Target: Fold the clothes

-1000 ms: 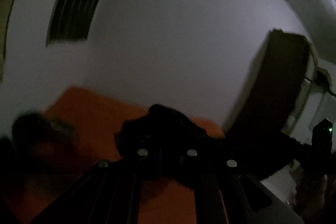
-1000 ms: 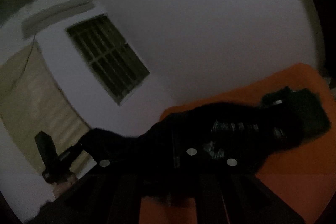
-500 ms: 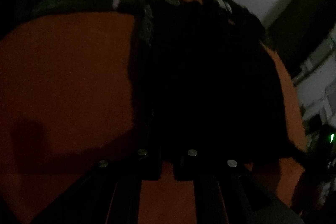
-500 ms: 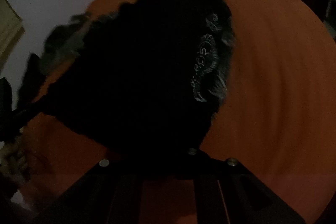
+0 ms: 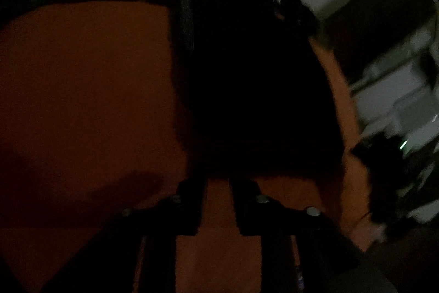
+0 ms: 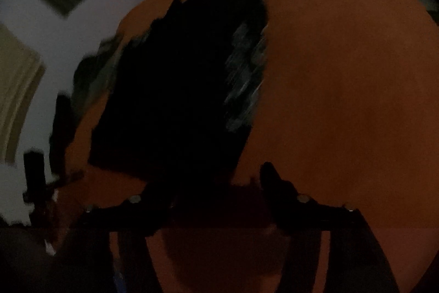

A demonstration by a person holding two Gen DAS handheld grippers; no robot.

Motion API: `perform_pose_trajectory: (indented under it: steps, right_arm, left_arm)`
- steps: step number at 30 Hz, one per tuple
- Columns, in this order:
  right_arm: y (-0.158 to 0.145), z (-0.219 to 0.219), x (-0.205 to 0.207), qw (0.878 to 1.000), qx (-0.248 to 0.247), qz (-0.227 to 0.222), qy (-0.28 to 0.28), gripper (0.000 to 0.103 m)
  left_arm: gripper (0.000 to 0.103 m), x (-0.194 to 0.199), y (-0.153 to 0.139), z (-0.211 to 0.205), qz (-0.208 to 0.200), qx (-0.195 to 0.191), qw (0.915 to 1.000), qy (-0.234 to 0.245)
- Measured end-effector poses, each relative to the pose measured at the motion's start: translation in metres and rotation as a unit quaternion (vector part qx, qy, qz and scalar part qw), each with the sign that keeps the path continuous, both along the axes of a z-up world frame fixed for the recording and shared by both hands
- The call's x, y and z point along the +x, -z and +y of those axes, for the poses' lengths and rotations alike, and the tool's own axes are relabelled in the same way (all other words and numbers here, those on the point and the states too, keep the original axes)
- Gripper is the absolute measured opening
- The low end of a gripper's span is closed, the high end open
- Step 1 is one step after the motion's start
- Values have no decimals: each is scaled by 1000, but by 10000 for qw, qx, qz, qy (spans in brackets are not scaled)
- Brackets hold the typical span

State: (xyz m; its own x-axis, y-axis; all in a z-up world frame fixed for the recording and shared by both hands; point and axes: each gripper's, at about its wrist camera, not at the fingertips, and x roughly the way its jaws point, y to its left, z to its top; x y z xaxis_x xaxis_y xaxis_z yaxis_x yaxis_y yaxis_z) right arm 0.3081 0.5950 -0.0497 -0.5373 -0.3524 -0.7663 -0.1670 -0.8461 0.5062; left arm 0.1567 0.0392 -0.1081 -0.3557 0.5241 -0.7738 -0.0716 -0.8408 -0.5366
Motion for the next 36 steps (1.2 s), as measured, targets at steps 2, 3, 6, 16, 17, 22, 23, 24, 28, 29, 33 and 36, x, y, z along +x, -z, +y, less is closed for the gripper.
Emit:
perform_pose_trajectory:
  steps: [2, 3, 6, 16, 17, 22, 23, 24, 28, 29, 33, 36]
  right_arm:
    - [-1, 20, -27, 9997, -221, -45, 134, 74]
    - [1, 30, -45, 9992, -329, -129, 163, 77]
    - [15, 52, -118, 9995, -194, -178, 199, 78]
    - [20, 87, -181, 9934, -169, 112, 1129, 4]
    - [12, 93, -155, 9886, 105, 75, 1502, 4]
    - [38, 125, -126, 9856, -16, -688, 1543, 28]
    - [38, 135, -127, 9856, -94, -652, 1560, 28]
    - [36, 146, -127, 9855, -171, -579, 1583, 31]
    - [19, 180, -153, 9879, -409, 48, 1496, 77]
    - [21, 184, -168, 9894, -476, 45, 1371, 77]
    - [37, 192, -226, 9942, -265, -217, 1023, 77]
    - [26, 188, -236, 9939, 20, 44, 1102, 1]
  left_arm:
    - [42, -42, 7, -5, -111, 265, 9996, -76]
    - [43, -62, 11, -7, -149, 329, 9993, -108]
    - [43, -116, 26, 3, -327, 102, 9993, -158]
    - [1, -171, 29, 12, 186, 51, 9954, -936]
    - [1, -164, 27, 8, 250, 38, 9950, -965]
    - [2, -173, 32, -12, 151, 159, 9981, -568]
    - [2, -180, 33, -12, 91, 213, 9982, -545]
    - [3, -187, 30, -11, 37, 254, 9983, -517]
    - [28, -216, 23, -1, -153, 106, 9995, -273]
    - [35, -218, 26, 1, -199, 81, 9994, -271]
    - [39, -221, 29, 7, -92, 2, 9995, -301]
    - [1, -218, 17, 11, 498, -29, 9972, -556]
